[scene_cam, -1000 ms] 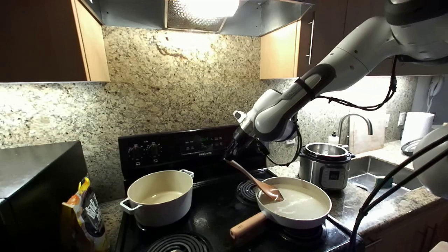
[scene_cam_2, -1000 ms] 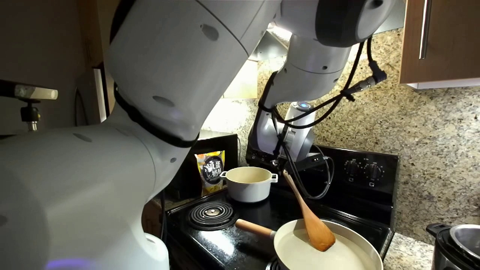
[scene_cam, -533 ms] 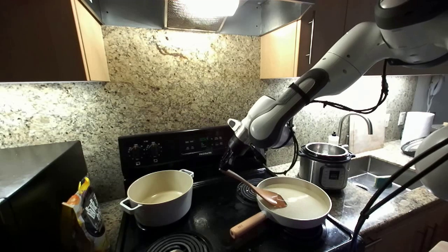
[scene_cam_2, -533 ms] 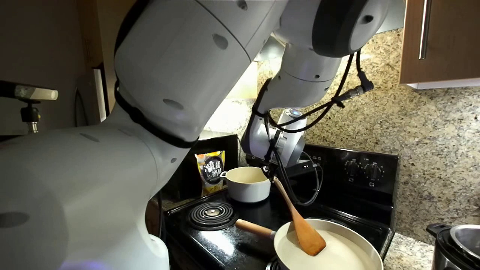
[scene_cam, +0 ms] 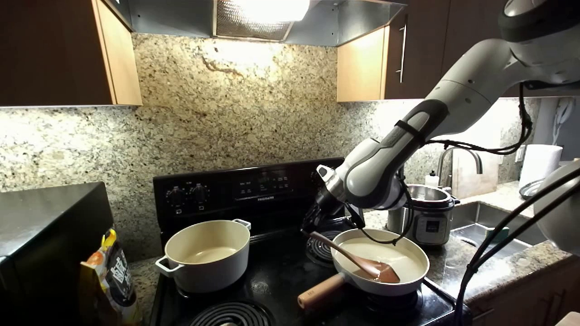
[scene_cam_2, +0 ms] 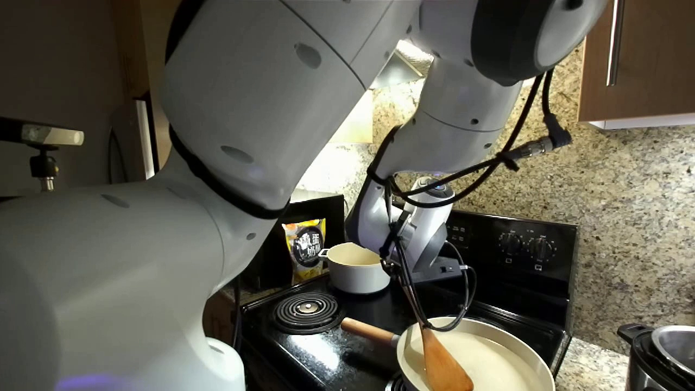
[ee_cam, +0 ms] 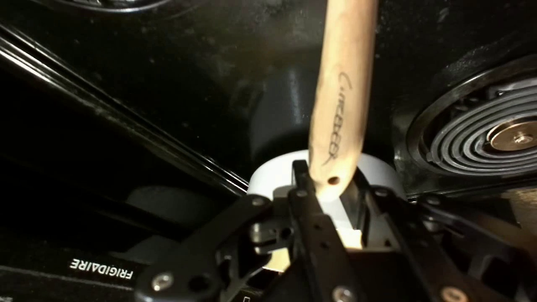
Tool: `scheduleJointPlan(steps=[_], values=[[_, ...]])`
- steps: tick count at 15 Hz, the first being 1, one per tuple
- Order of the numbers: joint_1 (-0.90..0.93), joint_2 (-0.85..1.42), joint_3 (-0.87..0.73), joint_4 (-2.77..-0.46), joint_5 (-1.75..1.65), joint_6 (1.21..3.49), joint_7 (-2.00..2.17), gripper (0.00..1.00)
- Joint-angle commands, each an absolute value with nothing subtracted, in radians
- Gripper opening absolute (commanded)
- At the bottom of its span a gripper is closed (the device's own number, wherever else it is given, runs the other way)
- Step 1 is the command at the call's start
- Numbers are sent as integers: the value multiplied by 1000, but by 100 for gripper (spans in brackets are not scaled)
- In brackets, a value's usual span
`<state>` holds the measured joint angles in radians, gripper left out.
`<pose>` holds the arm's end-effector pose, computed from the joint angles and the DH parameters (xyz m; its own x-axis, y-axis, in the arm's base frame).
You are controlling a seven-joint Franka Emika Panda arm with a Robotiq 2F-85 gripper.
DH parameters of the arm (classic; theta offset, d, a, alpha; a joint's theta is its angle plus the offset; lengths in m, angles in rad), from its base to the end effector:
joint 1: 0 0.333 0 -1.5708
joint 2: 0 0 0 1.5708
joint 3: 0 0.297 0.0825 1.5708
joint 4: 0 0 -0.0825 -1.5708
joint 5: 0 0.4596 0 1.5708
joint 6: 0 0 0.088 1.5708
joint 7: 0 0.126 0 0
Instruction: Pick up the cooking stick and stir in the pan
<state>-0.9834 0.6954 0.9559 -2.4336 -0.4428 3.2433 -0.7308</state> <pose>0.5405 0.1006 0.1165 0.4550 0.6316 0.6278 0.7843 -0.6181 0.0534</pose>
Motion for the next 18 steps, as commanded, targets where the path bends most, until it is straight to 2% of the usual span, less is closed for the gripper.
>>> scheduleJointPlan(steps=[1,7,12,18], values=[[-1099,721,994,-2471,-470,3243,-706,10],[-1180,703,1019,-2409,-482,3174,-718,10],[-1080,690,1052,-2230,-427,2979,-752,10],[-882,747,1009,-2044,-336,2769,-886,10]])
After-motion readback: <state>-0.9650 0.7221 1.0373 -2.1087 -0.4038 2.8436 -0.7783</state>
